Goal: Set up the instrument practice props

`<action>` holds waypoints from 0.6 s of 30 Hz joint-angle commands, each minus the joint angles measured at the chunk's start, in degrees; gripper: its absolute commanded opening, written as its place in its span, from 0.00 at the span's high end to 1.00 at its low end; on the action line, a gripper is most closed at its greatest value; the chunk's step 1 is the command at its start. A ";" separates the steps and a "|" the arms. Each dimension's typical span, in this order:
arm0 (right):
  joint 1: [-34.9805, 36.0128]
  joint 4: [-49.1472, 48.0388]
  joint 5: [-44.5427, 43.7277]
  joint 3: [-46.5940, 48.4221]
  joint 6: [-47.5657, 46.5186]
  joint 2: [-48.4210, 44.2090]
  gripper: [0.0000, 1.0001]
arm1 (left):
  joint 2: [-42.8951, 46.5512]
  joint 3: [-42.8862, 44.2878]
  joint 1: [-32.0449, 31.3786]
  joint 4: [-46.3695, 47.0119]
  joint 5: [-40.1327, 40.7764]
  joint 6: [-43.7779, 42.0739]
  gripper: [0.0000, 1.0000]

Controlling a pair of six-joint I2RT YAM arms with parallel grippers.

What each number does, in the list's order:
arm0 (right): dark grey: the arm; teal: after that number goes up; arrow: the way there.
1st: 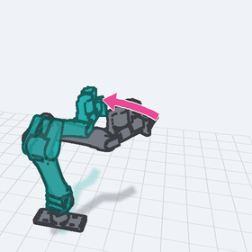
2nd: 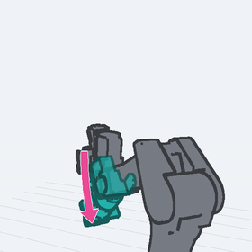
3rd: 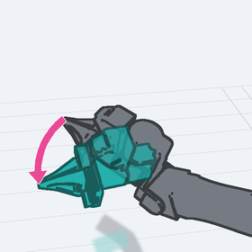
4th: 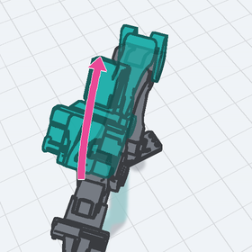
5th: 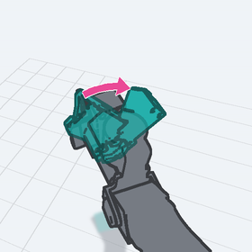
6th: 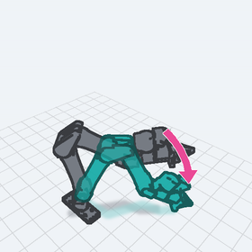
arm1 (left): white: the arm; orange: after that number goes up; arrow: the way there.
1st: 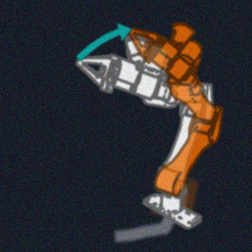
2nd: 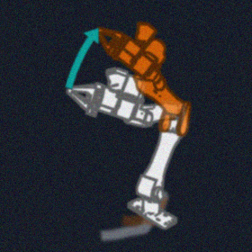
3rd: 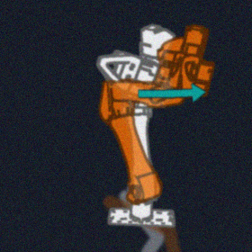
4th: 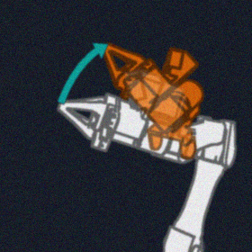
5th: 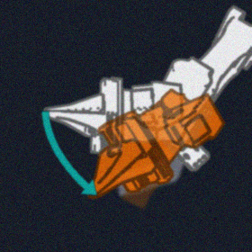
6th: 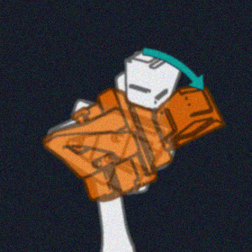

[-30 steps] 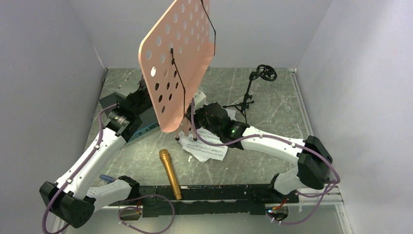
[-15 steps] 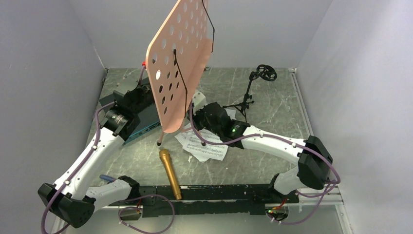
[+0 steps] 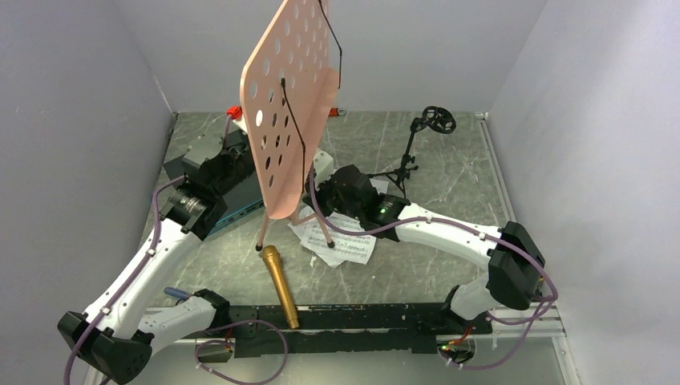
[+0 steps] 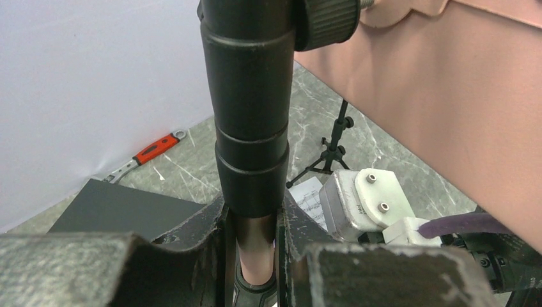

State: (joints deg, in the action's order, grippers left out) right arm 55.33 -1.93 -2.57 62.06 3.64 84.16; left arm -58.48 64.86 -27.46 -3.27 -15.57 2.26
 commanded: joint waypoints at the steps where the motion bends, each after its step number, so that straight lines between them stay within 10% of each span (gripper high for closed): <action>1: -0.90 -2.31 1.55 3.34 4.59 -0.58 1.00 | 5.63 0.58 0.59 15.23 3.83 -1.57 0.97; 8: -0.88 -1.97 1.88 3.10 5.24 -1.08 0.98 | 7.21 -0.93 0.57 14.63 4.22 -1.52 0.97; 18: -1.56 1.05 0.75 1.11 7.44 -3.54 0.31 | 8.72 -1.64 0.57 13.33 4.33 -1.38 0.97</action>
State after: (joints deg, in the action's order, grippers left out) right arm 54.50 -0.71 -0.16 62.08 8.14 83.88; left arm -53.56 60.34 -27.22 -3.09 -13.17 2.44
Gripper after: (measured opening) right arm 0.603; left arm 0.250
